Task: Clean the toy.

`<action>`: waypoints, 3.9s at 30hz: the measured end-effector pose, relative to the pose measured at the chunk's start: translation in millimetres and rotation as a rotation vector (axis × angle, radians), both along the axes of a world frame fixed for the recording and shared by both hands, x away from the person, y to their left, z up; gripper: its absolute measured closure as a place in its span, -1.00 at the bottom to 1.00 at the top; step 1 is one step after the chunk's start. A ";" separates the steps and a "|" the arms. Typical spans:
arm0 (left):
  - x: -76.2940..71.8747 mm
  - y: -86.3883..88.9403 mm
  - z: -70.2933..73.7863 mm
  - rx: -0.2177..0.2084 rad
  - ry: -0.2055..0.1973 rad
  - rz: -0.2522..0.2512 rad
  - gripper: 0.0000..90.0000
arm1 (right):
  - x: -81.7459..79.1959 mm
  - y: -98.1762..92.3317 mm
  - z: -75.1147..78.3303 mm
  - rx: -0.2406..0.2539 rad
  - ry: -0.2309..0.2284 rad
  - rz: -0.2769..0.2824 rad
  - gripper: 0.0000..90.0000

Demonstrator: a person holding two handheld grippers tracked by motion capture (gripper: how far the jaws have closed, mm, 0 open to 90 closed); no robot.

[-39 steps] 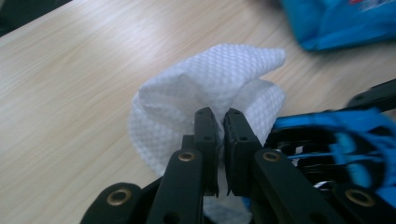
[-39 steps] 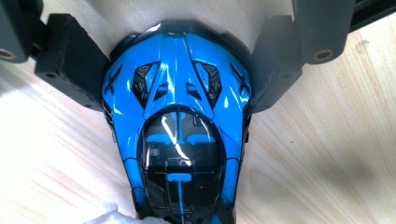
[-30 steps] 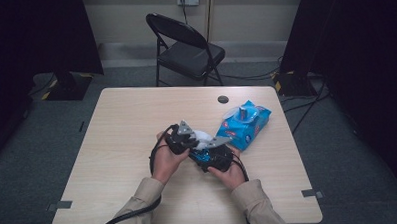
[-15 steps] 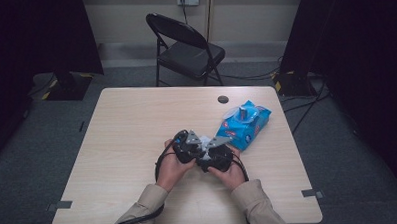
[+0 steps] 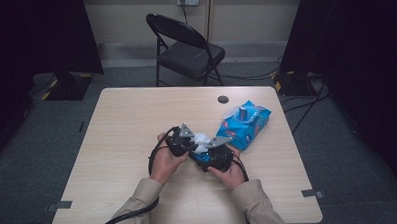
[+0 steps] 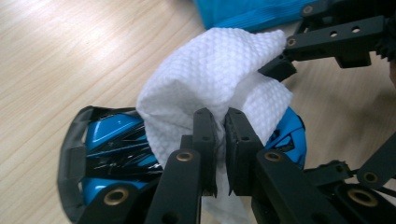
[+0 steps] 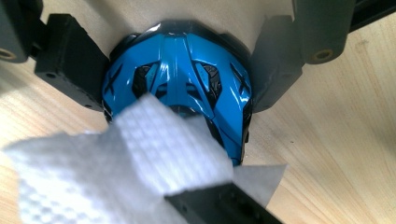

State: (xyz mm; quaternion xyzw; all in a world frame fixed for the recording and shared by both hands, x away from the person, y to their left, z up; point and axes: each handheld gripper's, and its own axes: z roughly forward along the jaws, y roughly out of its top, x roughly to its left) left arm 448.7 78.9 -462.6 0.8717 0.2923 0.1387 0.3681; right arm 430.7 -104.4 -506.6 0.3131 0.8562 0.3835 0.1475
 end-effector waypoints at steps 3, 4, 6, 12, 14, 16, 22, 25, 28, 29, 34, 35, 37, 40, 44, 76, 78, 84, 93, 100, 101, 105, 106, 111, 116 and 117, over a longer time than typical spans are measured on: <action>1.6 0.9 0.7 0.002 -0.001 0.003 0.86 | 0.0 0.0 0.0 0.000 0.000 0.000 -0.45; 2.0 0.8 0.7 -0.003 -0.007 0.011 0.86 | 0.0 0.0 0.0 0.000 0.000 0.000 -0.45; 3.3 3.2 1.9 -0.006 -0.011 0.026 0.87 | 0.0 0.0 0.0 0.000 0.000 0.000 -0.45; 9.4 13.5 2.4 -0.003 -0.010 0.063 0.87 | 0.1 -0.1 0.0 -0.001 -0.001 0.001 -0.45; 12.1 17.2 0.6 -0.013 -0.004 0.079 0.87 | 0.2 -0.2 0.0 -0.001 0.003 0.002 -0.45; 13.2 18.8 0.9 -0.004 -0.002 0.079 0.87 | 0.2 -0.1 0.0 0.000 0.001 0.001 -0.45; 18.3 22.8 0.1 0.018 -0.015 0.102 0.87 | 0.0 0.0 0.0 0.000 0.000 0.000 -0.45; 21.3 25.9 0.2 0.034 -0.015 0.113 0.87 | 0.1 -0.1 -0.1 -0.001 -0.001 0.000 -0.45; 24.9 29.8 1.1 0.048 -0.020 0.132 0.87 | 0.2 -0.1 -0.1 -0.001 0.001 0.000 -0.45; 24.9 29.8 1.1 0.048 -0.020 0.132 0.86 | 0.2 -0.1 -0.1 -0.001 0.001 0.000 -0.45; 26.6 36.7 1.0 0.062 -0.028 0.162 0.86 | 0.1 -0.1 0.0 0.000 0.001 0.000 -0.45; 27.0 38.6 1.0 0.059 -0.021 0.168 0.86 | 0.1 -0.1 -0.1 0.000 0.001 0.000 -0.45; 28.7 43.3 0.1 0.053 -0.021 0.183 0.86 | -0.1 0.1 0.0 0.000 0.000 0.000 -0.45; 29.8 44.7 0.0 0.036 -0.005 0.192 0.85 | -0.1 0.1 0.0 0.000 0.000 0.000 -0.45; 30.9 43.1 1.3 0.044 -0.014 0.200 0.85 | 0.0 0.0 0.0 0.000 0.000 0.000 -0.45; -11.1 101.0 7.4 -0.043 0.051 0.226 0.91 | 0.7 -1.7 -0.1 0.007 0.016 -0.004 -0.47; -16.5 102.8 5.9 -0.063 0.053 0.230 0.91 | 0.1 -2.5 0.0 0.006 0.020 -0.003 -0.49; -25.4 107.5 -1.0 -0.061 0.061 0.223 0.91 | -2.8 -4.8 2.1 -0.019 0.002 0.000 -0.54; -38.2 114.7 -6.7 -0.040 0.067 0.207 0.91 | -6.4 -14.5 24.1 0.008 -0.021 0.001 -0.56; -45.9 113.6 -10.3 -0.029 0.068 0.191 0.91 | -0.4 -12.6 39.1 0.038 -0.006 0.004 -0.36; -47.0 113.0 -11.0 -0.033 0.071 0.187 0.91 | -0.4 -12.6 39.1 0.038 -0.006 0.004 -0.36; -51.3 111.4 -11.9 -0.035 0.069 0.175 0.91 | 6.3 -5.5 36.8 0.040 0.010 0.013 -0.27; -53.2 110.7 -12.1 -0.027 0.070 0.160 0.91 | 9.2 -3.1 35.1 0.042 0.011 0.010 -0.22; -56.7 106.9 -14.8 -0.032 0.081 0.148 0.91 | 15.0 1.7 31.1 0.056 0.020 0.012 -0.15; -60.2 98.4 -18.9 -0.031 0.089 0.126 0.91 | 16.3 11.2 28.3 0.049 0.008 0.051 -0.02; -60.9 95.9 -19.7 -0.033 0.087 0.120 0.91 | 16.3 11.2 28.3 0.049 0.008 0.051 -0.02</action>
